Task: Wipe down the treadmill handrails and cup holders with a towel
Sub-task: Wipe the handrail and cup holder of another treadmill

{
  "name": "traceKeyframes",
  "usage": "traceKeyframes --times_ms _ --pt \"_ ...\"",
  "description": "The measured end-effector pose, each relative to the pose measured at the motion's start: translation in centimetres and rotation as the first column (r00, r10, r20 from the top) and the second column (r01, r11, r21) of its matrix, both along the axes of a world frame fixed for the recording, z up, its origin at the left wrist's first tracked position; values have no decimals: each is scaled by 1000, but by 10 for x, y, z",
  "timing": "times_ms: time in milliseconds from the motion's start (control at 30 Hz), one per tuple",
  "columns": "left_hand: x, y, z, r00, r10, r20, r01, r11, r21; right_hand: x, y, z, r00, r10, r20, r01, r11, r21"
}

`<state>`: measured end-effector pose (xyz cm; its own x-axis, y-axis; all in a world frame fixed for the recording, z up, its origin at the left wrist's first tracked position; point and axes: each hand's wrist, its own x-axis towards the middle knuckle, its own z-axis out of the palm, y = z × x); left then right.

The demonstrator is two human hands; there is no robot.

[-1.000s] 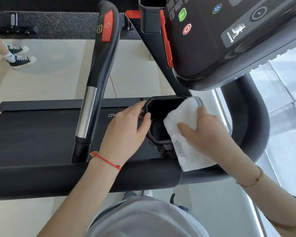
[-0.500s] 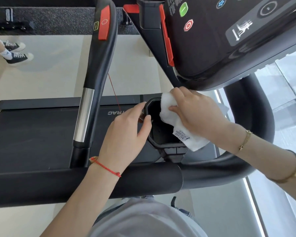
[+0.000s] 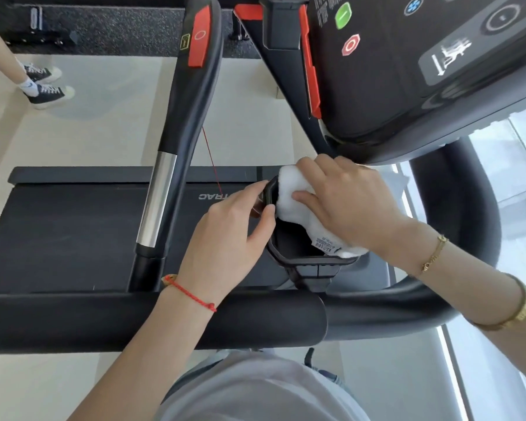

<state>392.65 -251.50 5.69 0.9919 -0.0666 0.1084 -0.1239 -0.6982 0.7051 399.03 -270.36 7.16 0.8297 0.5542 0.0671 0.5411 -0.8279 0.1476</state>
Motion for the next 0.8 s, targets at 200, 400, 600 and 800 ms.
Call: traceKeyframes --times_ms 200,400,600,800 --pt "1 -1 -1 1000 6 7 -6 1000 -5 -35 -17 7 895 -333 -296 419 854 309" --pt "2 -1 0 1000 2 11 -2 1000 -13 -16 -10 2 848 -386 -364 500 810 307" --pt "1 -2 -1 1000 2 3 -2 1000 -22 -38 -15 1 806 -424 -413 575 727 375" --pt "2 -1 -3 1000 -6 18 6 1000 -12 -33 -14 5 753 -430 -497 619 719 315"
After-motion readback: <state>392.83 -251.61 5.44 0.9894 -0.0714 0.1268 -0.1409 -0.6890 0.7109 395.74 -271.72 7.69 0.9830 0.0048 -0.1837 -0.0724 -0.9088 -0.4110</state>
